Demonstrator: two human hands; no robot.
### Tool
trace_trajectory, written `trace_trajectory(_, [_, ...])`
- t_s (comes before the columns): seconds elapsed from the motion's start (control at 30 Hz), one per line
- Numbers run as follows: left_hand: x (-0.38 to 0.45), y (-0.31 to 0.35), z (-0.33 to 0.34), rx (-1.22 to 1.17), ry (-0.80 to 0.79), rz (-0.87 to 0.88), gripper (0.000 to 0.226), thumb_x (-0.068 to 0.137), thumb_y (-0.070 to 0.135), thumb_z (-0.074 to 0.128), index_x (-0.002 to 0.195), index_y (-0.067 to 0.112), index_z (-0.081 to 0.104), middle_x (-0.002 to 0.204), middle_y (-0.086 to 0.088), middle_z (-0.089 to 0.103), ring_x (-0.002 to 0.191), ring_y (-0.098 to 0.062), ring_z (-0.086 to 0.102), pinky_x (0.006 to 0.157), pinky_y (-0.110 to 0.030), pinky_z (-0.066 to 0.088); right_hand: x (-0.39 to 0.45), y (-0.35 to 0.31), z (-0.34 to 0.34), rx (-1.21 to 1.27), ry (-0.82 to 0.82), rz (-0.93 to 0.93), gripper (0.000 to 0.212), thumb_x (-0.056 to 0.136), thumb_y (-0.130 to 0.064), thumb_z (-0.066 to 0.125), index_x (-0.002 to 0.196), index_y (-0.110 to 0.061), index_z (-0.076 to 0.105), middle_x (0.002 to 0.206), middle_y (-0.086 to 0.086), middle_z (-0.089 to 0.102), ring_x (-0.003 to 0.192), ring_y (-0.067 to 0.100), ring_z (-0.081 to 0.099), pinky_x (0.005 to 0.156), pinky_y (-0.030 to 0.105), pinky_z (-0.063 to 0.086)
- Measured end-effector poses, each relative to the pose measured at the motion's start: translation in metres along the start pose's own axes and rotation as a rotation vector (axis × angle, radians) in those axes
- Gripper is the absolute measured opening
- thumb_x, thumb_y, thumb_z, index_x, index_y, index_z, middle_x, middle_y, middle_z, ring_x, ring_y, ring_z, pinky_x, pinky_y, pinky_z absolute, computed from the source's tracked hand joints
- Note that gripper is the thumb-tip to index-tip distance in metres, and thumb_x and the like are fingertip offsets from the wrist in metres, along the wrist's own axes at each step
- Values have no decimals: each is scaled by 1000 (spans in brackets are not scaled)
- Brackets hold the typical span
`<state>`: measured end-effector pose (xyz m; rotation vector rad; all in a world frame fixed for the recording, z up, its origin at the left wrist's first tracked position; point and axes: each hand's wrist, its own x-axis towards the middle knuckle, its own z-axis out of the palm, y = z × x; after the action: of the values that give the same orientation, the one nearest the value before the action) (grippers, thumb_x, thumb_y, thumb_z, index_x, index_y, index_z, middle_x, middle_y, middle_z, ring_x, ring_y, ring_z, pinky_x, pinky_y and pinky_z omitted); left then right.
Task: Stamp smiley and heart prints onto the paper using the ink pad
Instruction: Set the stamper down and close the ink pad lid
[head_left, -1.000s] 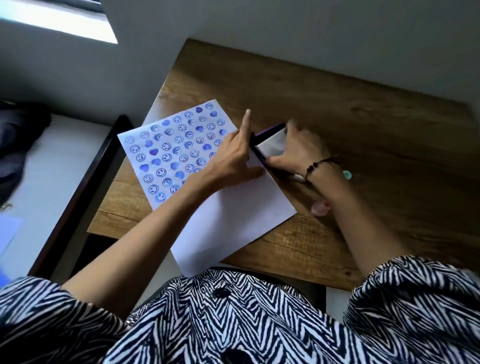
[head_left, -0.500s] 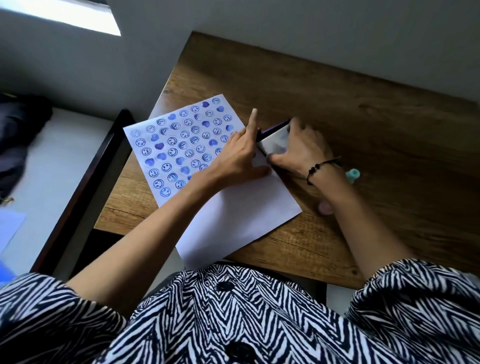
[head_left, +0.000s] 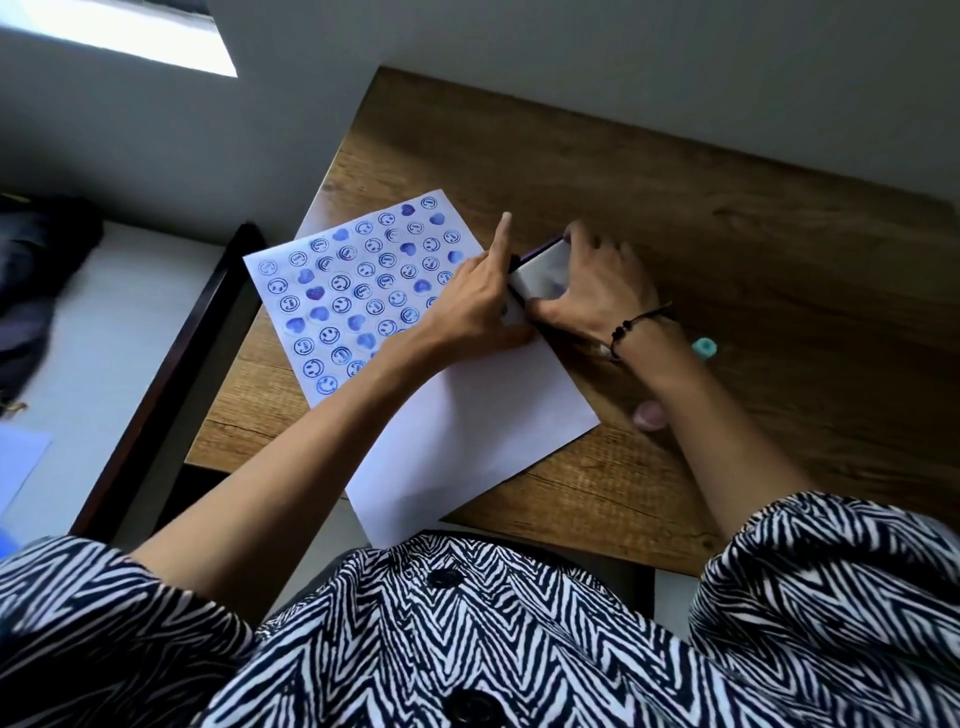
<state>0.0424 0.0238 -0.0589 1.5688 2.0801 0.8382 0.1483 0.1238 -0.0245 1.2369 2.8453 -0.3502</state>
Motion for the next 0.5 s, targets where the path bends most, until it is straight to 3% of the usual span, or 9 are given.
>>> trace_trajectory(0.5, [0, 6, 0, 45, -32, -16, 105, 71, 18, 69, 140, -3, -6, 137, -22, 44, 125, -35, 40, 106, -40, 31, 7, -1, 3, -2, -16, -31, 74, 67, -48, 68, 120, -5, 40, 124, 21, 51, 112, 37, 46, 91, 41, 37])
